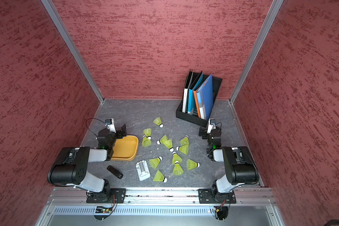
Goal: Put the shuttlecocks into the storage box
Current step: Move the storage box to the center of the board.
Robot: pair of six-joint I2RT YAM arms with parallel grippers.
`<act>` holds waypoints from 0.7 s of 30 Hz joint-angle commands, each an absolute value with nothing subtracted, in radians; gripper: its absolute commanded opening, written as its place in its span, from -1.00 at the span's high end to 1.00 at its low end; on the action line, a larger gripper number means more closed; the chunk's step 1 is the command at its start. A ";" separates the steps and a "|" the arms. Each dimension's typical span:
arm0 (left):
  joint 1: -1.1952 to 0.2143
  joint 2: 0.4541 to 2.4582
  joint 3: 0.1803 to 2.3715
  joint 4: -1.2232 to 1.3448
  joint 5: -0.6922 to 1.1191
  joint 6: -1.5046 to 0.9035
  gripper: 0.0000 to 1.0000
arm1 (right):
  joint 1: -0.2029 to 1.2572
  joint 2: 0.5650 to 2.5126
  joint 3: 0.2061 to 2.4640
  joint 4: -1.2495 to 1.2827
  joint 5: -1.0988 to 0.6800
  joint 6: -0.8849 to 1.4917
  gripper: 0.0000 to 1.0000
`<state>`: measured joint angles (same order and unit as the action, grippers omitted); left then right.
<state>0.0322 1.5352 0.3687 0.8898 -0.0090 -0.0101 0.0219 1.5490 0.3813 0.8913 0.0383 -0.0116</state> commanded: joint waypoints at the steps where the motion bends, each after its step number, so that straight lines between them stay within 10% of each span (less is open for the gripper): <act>1: 0.026 1.524 0.369 0.909 -0.022 -0.008 -0.99 | 0.017 1.498 0.372 0.899 -0.006 -0.020 -0.97; 21: -0.186 1.125 0.689 0.359 -0.341 0.052 -0.99 | 0.111 1.019 0.919 0.103 0.192 0.140 -0.97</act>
